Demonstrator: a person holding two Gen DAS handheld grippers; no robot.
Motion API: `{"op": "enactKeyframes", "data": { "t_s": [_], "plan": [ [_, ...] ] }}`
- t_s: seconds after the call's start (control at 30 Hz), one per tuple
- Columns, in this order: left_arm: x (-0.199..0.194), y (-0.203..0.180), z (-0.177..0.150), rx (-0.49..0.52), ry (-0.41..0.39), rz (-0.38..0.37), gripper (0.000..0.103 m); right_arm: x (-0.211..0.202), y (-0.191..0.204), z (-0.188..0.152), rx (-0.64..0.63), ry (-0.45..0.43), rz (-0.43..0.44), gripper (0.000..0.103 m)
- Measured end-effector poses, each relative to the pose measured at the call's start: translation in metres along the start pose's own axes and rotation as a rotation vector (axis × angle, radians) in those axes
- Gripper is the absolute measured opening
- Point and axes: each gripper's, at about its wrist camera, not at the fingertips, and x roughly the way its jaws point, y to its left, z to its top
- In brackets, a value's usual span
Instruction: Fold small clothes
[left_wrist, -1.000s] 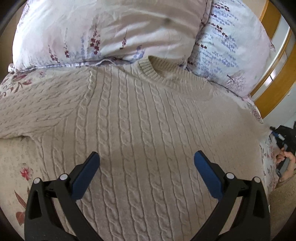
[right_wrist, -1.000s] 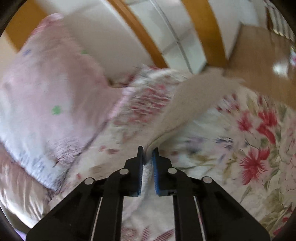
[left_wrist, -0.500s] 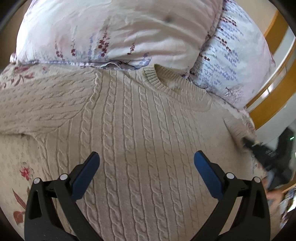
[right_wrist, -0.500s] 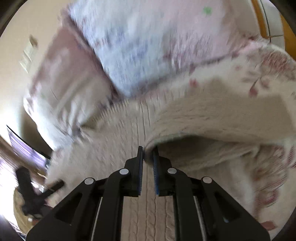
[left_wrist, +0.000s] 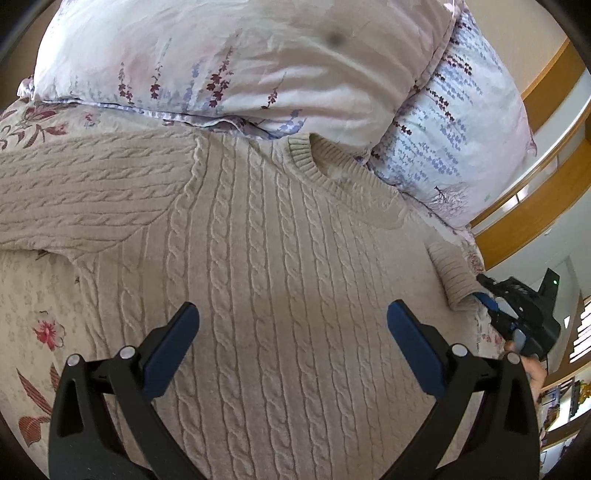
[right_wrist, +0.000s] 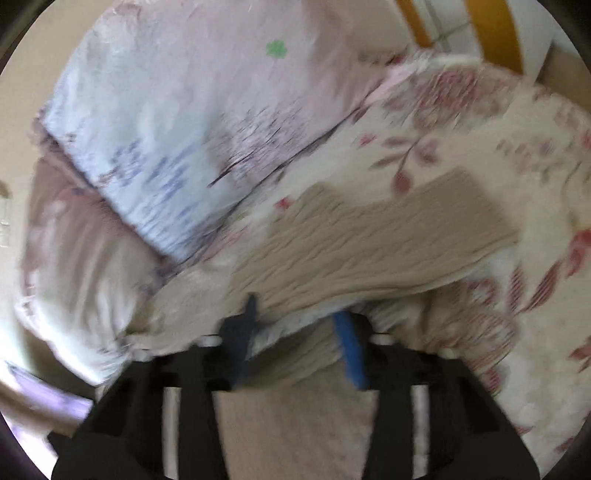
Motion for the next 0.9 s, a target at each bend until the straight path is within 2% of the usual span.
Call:
{"op": "enactKeyframes", "data": {
  "t_s": [0.1, 0.17, 0.23, 0.3, 0.33, 0.43, 0.5, 0.57, 0.63, 0.7, 0.8, 0.9],
  "plan": [
    [-0.006, 0.006, 0.001, -0.007, -0.017, -0.025, 0.101, -0.009, 0.025, 0.002, -0.11, -0.066, -0.022, 0.013],
    [-0.01, 0.01, 0.003, -0.018, -0.031, -0.045, 0.1, -0.02, 0.057, -0.003, -0.217, -0.1, 0.04, 0.011],
    [-0.013, 0.015, 0.006, -0.041, -0.039, -0.078, 0.099, -0.026, 0.098, -0.021, -0.353, -0.099, 0.134, 0.01],
    [-0.013, 0.021, 0.008, -0.082, -0.029, -0.126, 0.097, -0.021, 0.135, -0.047, -0.489, -0.047, 0.208, 0.01],
    [-0.012, 0.023, 0.009, -0.098, -0.024, -0.147, 0.096, -0.012, 0.156, -0.067, -0.575, 0.022, 0.235, 0.011],
    [-0.006, 0.027, 0.01, -0.147, -0.001, -0.193, 0.093, 0.021, 0.19, -0.12, -0.769, 0.21, 0.236, 0.013],
    [-0.002, 0.029, 0.01, -0.174, 0.02, -0.211, 0.088, 0.033, 0.197, -0.143, -0.847, 0.269, 0.193, 0.027],
    [0.006, 0.029, 0.009, -0.204, 0.05, -0.234, 0.085, 0.03, 0.193, -0.155, -0.887, 0.263, 0.203, 0.036],
    [0.012, 0.027, 0.008, -0.222, 0.071, -0.256, 0.082, 0.019, 0.188, -0.155, -0.894, 0.251, 0.228, 0.044],
    [0.018, 0.023, 0.007, -0.224, 0.088, -0.27, 0.079, 0.011, 0.179, -0.146, -0.832, 0.256, 0.262, 0.054],
    [0.022, 0.013, 0.008, -0.21, 0.093, -0.273, 0.079, 0.016, 0.159, -0.115, -0.633, 0.278, 0.29, 0.054],
    [0.023, 0.01, 0.009, -0.202, 0.091, -0.261, 0.079, 0.032, 0.128, -0.083, -0.372, 0.321, 0.289, 0.053]
  ]
}}
